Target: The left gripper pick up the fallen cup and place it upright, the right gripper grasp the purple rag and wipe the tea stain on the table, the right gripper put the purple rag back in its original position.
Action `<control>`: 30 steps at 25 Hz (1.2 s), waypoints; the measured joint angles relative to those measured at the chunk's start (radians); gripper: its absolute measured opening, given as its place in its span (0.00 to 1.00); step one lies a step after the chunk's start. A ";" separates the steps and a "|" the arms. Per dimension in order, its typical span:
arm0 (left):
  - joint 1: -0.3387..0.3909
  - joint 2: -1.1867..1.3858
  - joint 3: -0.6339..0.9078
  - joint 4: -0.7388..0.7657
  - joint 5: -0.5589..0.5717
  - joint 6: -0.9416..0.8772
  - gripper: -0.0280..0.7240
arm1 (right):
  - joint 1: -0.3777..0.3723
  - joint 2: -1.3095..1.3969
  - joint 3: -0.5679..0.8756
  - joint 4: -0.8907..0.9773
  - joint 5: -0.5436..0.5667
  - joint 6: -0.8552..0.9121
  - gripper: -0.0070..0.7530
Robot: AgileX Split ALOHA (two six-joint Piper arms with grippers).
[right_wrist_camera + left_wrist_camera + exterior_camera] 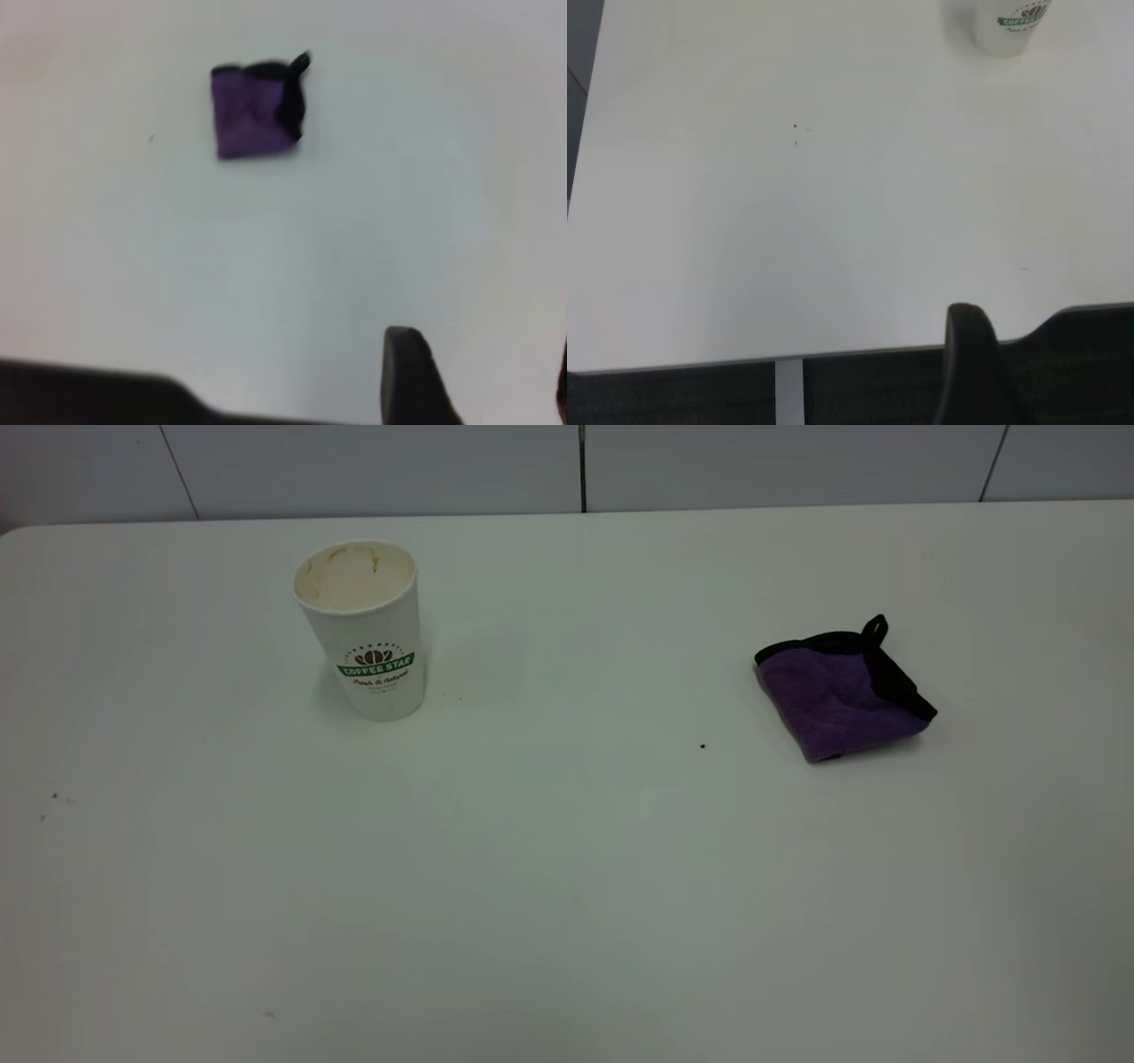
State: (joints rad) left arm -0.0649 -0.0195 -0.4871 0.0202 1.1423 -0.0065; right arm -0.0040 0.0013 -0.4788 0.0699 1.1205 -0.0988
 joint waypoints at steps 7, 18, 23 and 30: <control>0.000 0.000 0.000 0.000 0.000 0.006 0.65 | -0.019 -0.018 0.000 0.001 0.004 0.000 0.57; 0.000 0.000 0.000 0.000 0.000 0.001 0.65 | -0.019 -0.018 0.000 0.003 0.004 0.000 0.57; 0.000 0.000 0.000 0.000 0.000 0.001 0.65 | -0.019 -0.018 0.000 0.004 0.004 0.000 0.57; 0.000 0.000 0.000 0.000 0.000 0.001 0.65 | -0.019 -0.018 0.000 0.004 0.004 0.000 0.57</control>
State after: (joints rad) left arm -0.0649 -0.0195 -0.4871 0.0202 1.1423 -0.0053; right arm -0.0230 -0.0163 -0.4788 0.0738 1.1246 -0.0988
